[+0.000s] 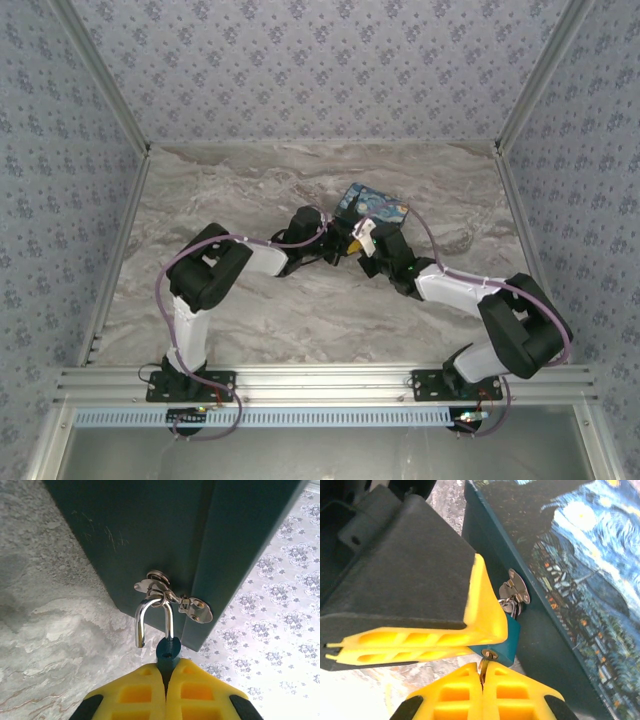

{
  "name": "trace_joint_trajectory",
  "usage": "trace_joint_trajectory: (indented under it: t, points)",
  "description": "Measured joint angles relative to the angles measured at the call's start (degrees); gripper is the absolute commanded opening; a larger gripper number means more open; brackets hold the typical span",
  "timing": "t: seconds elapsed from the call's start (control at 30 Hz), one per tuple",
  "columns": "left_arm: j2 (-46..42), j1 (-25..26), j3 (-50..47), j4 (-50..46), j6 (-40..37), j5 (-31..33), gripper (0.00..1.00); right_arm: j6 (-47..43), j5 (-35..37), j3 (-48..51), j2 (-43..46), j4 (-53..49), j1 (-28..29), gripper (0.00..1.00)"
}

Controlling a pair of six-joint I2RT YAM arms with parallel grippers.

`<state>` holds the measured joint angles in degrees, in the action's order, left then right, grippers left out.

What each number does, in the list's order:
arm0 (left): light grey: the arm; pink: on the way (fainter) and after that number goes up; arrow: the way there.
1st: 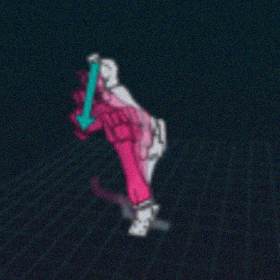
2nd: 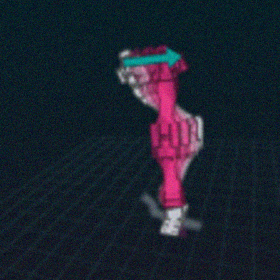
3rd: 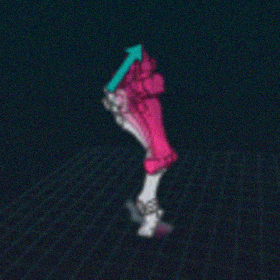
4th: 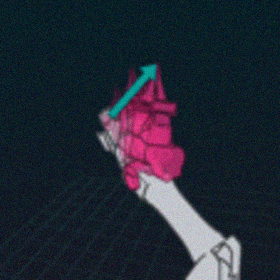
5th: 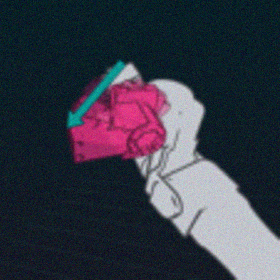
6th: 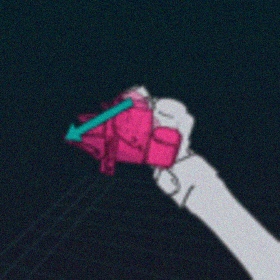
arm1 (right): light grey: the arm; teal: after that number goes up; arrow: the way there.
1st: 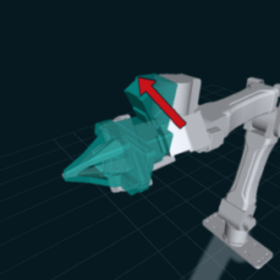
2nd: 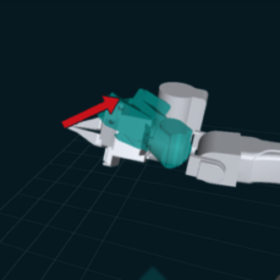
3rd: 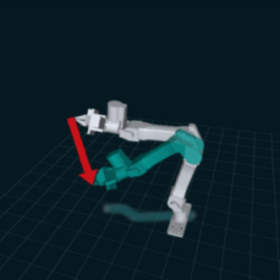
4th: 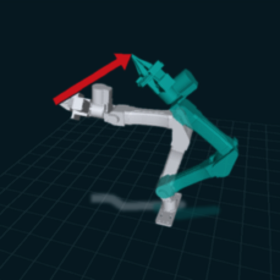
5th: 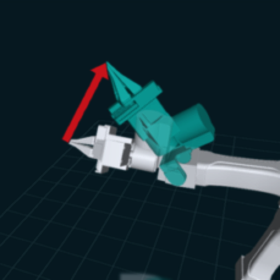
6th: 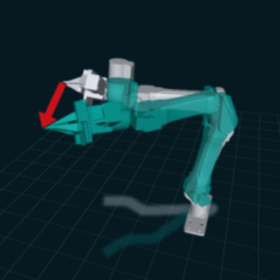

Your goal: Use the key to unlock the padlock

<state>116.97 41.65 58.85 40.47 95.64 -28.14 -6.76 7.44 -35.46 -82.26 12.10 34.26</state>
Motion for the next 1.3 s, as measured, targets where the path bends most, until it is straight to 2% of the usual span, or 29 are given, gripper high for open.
trace_joint_trajectory:
  t: [0.3,0.57,0.93,1.3]
  points:
    - [-2.21,0.22,-1.49,-2.91,-1.68,1.49,0.42,17.70,-6.91,8.72,0.55,12.61,-2.29,0.00]
    - [-8.66,-1.33,-1.70,-7.54,-6.03,3.17,0.57,29.07,-13.90,13.22,0.55,21.16,-6.88,0.00]
    - [-16.98,-5.01,1.31,-19.67,-17.18,6.10,0.64,45.22,-23.30,16.98,0.39,26.93,-13.40,0.00]
    - [-22.53,-7.93,5.01,-27.96,-25.66,8.85,0.68,59.08,-31.74,17.00,-5.16,28.89,-18.82,0.00]
